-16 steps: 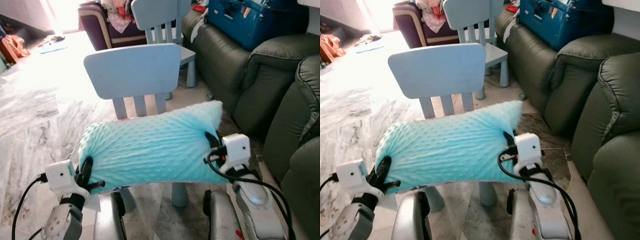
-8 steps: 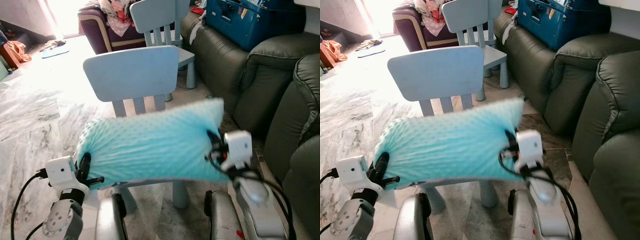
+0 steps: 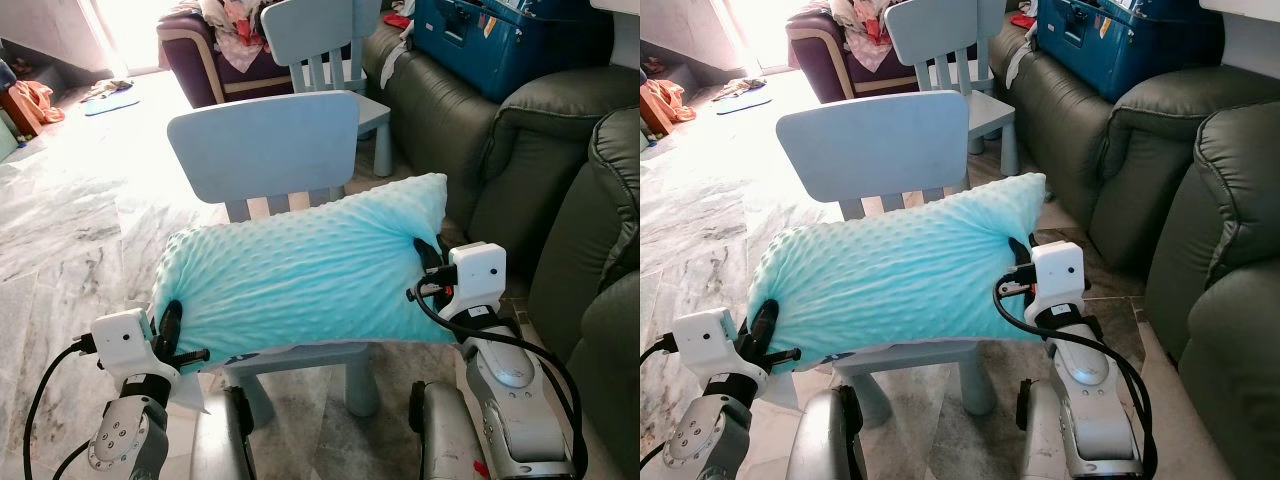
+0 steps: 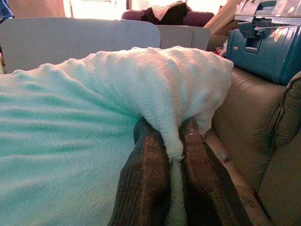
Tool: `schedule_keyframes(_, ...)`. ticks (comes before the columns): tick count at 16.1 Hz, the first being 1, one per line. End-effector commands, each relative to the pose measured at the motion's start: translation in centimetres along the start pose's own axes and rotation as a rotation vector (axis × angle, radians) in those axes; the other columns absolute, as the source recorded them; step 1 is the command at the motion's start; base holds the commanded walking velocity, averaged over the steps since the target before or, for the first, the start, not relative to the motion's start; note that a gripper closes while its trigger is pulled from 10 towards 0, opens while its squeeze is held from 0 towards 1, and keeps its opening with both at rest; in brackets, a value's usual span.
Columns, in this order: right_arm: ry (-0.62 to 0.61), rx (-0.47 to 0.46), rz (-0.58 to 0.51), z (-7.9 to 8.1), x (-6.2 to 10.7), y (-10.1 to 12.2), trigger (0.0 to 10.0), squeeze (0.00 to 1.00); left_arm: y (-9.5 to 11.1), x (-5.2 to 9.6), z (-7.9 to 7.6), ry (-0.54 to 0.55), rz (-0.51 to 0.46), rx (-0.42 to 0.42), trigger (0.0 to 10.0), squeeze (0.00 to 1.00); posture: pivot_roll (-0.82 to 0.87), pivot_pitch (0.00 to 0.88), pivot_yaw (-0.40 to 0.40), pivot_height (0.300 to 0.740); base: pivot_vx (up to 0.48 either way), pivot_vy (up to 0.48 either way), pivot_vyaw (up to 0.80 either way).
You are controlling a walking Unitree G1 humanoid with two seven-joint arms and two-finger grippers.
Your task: Move the pillow to the sofa
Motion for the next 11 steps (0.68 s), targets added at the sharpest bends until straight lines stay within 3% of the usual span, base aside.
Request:
schedule_keyframes(1,-0.027,-0.010,-0.048,-0.30,-0.24,1.20,0.0,0.00,-0.18,0.10,1.30,0.053,0.009,-0.019,10.0,0.00,-0.17,0.000,0.119,0.478,0.000,0.000,0.00)
schedule_keyframes(11,-0.025,-0.019,-0.041,-0.31,-0.25,1.15,0.0,0.00,-0.36,0.07,1.10,0.038,0.013,-0.021,10.0,0.00,-0.17,0.000,0.119,0.478,0.000,0.000,0.00)
Point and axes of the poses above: a point about 5 cm out from each wrist's last joint towards the gripper, its own x axis pointing back from the gripper into the wrist, its own y axis along the axis of the wrist's last joint, z = x × y, the point moved 2 cm from there along -x, pointing out of the wrist towards the gripper, and after that the axes turned 12 degrees about -x, right-handed, at the moved point
